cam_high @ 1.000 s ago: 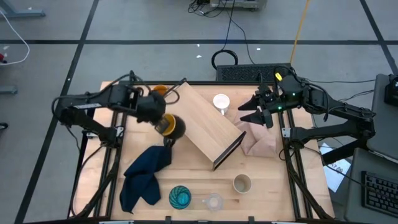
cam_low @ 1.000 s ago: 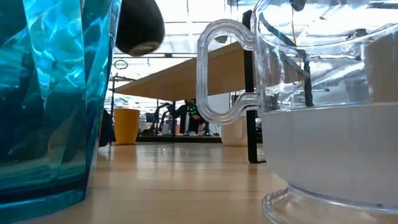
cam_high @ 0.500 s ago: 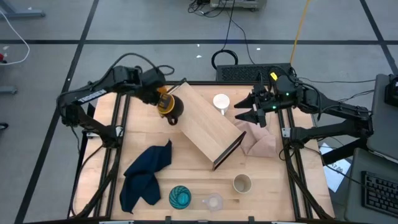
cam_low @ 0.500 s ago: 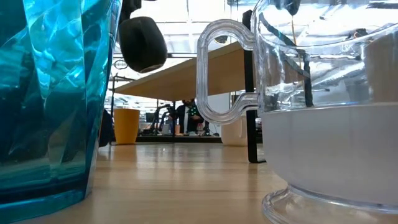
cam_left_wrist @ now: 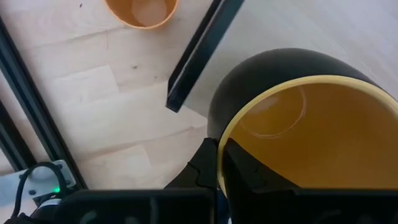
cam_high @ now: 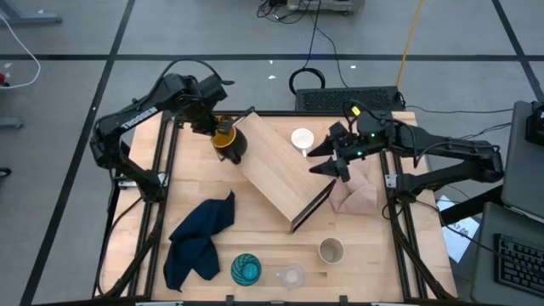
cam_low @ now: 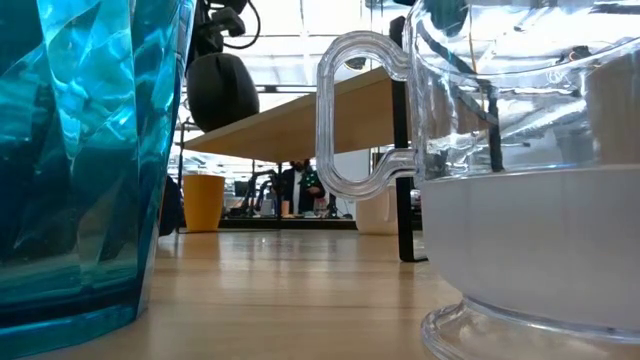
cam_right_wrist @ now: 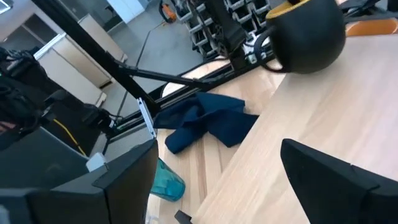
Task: Stack small to large cups/mugs on shelf
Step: Put the black mug on the shelf
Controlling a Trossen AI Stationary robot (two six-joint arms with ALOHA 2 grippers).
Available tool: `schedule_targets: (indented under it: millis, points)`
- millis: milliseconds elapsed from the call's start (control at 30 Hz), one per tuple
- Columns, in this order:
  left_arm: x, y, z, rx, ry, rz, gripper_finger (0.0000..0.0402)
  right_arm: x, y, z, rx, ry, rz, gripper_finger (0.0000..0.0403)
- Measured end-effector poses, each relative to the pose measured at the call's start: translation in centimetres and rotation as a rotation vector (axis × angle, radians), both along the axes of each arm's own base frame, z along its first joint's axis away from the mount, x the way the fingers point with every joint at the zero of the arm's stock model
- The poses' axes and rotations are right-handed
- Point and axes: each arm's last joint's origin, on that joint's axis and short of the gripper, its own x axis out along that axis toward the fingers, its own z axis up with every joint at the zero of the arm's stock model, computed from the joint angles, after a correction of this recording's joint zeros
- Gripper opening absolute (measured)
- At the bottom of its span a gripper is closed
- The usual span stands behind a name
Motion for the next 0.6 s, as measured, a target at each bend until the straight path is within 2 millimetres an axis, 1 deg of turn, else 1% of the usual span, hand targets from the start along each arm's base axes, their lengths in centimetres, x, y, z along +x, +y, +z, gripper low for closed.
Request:
schedule_targets:
  millis: [300, 400, 600]
  points:
    - [-0.1, 0.9, 0.0, -0.001, -0.029, 0.030, 0.0007, 1.7, 0.0, -0.9, -0.005, 0.017, 0.013, 0.0331]
    - [-0.1, 1.1, 0.5, 0.019, -0.048, 0.026, 0.0013, 2.2, 0.0, -1.1, -0.006, 0.007, 0.013, 0.0331]
    - [-0.2, 1.1, 1.2, 0.051, -0.066, 0.036, 0.0006, 2.8, -0.1, -1.7, -0.002, 0.037, 0.015, 0.0331]
